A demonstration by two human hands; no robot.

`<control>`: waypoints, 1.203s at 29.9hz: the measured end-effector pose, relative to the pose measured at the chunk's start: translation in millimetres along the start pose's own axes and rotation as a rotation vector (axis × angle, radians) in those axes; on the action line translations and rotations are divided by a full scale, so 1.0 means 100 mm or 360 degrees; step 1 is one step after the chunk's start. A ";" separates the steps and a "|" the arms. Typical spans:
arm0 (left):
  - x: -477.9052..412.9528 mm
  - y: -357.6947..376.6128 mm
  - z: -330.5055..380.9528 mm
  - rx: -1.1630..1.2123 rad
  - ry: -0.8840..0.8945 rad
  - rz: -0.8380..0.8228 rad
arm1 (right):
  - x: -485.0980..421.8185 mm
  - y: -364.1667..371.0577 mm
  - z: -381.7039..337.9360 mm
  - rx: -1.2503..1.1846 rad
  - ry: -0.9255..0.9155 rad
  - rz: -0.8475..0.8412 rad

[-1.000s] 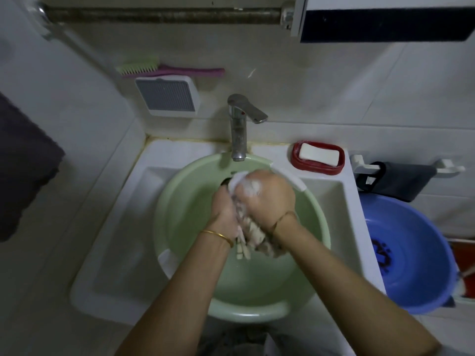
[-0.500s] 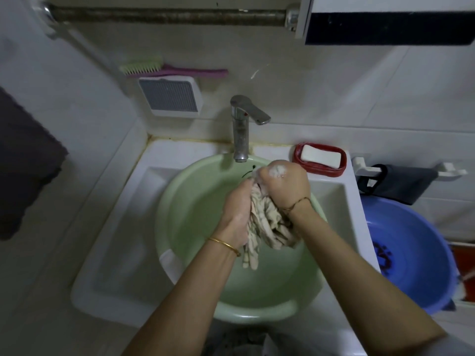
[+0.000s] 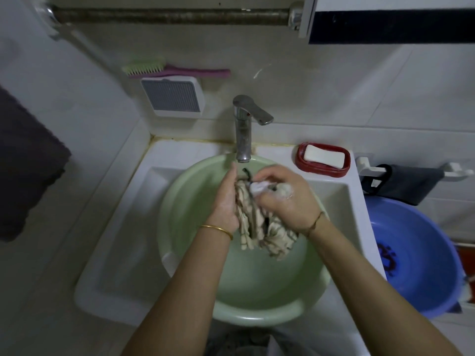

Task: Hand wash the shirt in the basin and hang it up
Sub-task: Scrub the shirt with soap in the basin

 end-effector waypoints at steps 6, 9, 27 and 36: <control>0.07 0.15 -0.27 0.0145 0.0094 -0.0113 | -0.33 0.11 -0.10 0.0621 0.0214 0.0088; 0.06 0.11 -0.17 0.0163 0.0037 -0.0109 | -0.29 0.04 0.02 0.0595 0.0246 0.0069; 0.11 0.05 -0.25 -0.0265 0.0091 0.0145 | -0.16 0.16 0.17 0.0698 0.0209 0.0181; 0.06 -0.57 0.11 -0.1652 0.1011 0.1178 | 0.07 -0.18 0.95 0.0750 0.0687 0.0192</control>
Point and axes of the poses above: each hand's wrist, its own x-axis away from the middle knuckle, its own y-axis out of the palm, z = x × y, the point moved 2 cm from there along -x, towards the middle knuckle, and after that the axes turned 3 degrees about -y, right-handed, at the moved point
